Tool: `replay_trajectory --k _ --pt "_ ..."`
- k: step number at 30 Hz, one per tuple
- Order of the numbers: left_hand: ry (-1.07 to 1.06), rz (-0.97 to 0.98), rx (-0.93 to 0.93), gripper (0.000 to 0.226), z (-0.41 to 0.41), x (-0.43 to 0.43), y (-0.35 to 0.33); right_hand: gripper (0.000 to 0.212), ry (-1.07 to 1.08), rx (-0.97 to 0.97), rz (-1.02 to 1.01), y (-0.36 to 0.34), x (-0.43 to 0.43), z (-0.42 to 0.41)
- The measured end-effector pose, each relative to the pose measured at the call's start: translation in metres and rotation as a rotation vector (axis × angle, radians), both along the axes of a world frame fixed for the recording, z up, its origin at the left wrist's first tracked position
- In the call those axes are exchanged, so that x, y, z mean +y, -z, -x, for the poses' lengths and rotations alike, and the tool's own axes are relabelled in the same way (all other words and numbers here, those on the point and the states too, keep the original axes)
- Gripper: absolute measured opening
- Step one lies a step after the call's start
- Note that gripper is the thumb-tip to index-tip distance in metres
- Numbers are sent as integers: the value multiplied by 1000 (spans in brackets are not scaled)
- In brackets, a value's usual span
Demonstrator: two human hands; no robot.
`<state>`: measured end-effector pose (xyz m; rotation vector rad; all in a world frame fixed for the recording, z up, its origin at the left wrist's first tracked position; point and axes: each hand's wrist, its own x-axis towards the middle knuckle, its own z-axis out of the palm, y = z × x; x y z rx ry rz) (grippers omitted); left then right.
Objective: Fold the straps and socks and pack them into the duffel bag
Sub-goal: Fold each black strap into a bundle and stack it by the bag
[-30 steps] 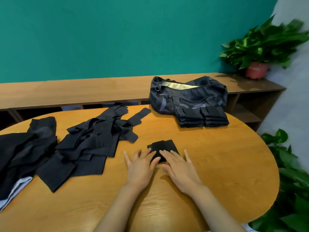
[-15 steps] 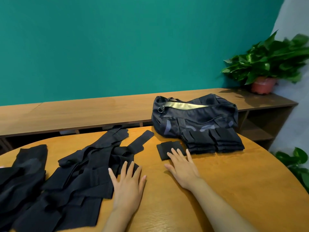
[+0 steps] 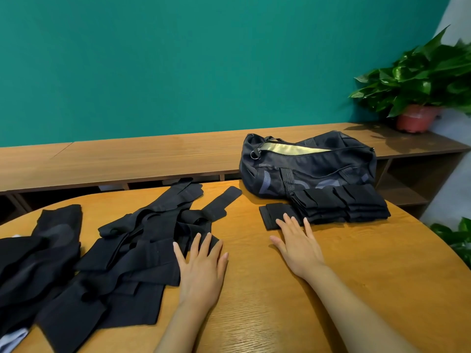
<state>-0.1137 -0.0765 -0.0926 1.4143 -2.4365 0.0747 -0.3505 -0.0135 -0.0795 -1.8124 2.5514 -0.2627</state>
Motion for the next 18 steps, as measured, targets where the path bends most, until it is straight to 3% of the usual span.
replay_trajectory --k 5,11,18 --pt "6 0 8 52 0 0 1 86 54 -8 -23 -5 6 6" --pt "26 9 11 49 0 1 -3 118 51 57 -38 -5 6 5" --pt "90 7 96 43 -23 12 -20 118 -120 11 -6 -9 9 -43"
